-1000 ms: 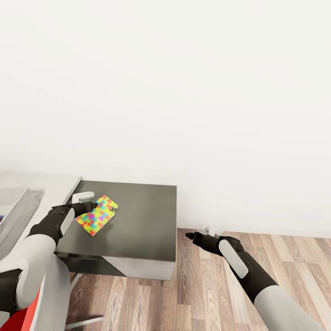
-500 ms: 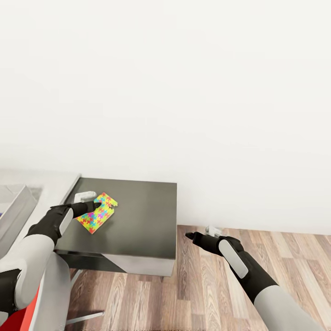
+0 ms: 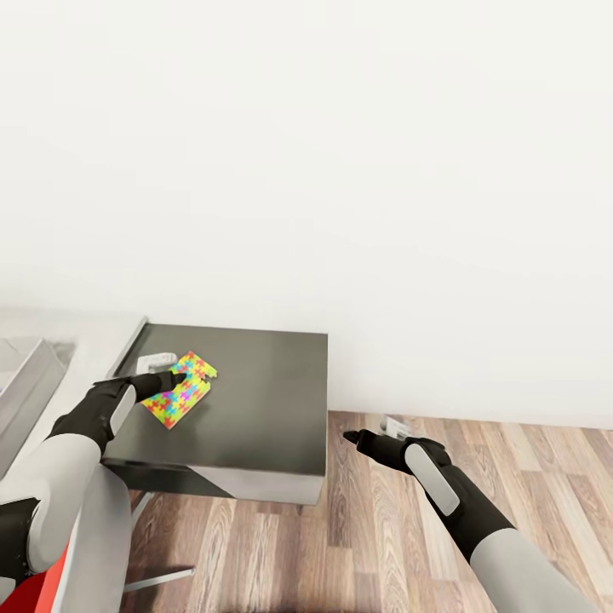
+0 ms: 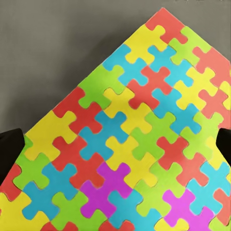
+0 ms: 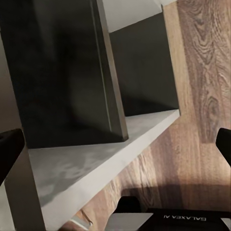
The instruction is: Put all the toys in the child's room - the three board games (two on the bed and one on the table), the two jigsaw puzzles on the table, and the tennis ball on the table - inside the toy box on the table in the child's room.
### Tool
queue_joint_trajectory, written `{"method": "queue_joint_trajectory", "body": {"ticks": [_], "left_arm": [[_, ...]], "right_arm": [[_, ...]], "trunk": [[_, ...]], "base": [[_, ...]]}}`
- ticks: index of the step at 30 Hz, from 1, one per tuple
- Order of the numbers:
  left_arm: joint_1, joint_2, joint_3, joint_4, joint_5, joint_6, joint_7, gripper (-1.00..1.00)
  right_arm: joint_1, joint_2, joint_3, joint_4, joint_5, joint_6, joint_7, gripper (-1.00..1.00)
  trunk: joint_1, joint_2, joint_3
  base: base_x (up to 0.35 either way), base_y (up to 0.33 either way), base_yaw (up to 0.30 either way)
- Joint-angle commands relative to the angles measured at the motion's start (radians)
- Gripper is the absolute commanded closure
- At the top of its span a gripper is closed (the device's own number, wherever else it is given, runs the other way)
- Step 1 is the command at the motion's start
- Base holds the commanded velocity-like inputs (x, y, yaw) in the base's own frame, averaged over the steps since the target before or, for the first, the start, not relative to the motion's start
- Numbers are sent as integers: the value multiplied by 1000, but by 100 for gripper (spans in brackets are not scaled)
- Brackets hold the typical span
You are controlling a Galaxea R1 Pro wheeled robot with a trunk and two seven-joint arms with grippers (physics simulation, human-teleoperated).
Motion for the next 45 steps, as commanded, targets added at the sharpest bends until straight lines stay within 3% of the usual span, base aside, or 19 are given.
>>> {"method": "queue_joint_trajectory", "body": {"ticks": [1,10,37,45], "left_arm": [[-1,-1,6,-2,0,-3,8,-100],[1,-5,7,-3,1,-36,97,-100],[2,1,7,0,1,-39,102,-100],[5,1,7,0,1,-41,99,-100]], "right_arm": [[-1,-1,4,-2,-11,1,-10,-100],[-1,-1,4,-2,-11,0,-10,-100],[-1,-1,4,-2,-11,-2,-10,-100],[-1,-1,1,-2,-10,-5,-12,-100]], "trunk": [[0,-2,-3],[0,-2,-18],[0,-2,-61],[0,-2,-64]], "base": [[0,0,0],[0,0,0],[0,0,0],[0,0,0]]}}
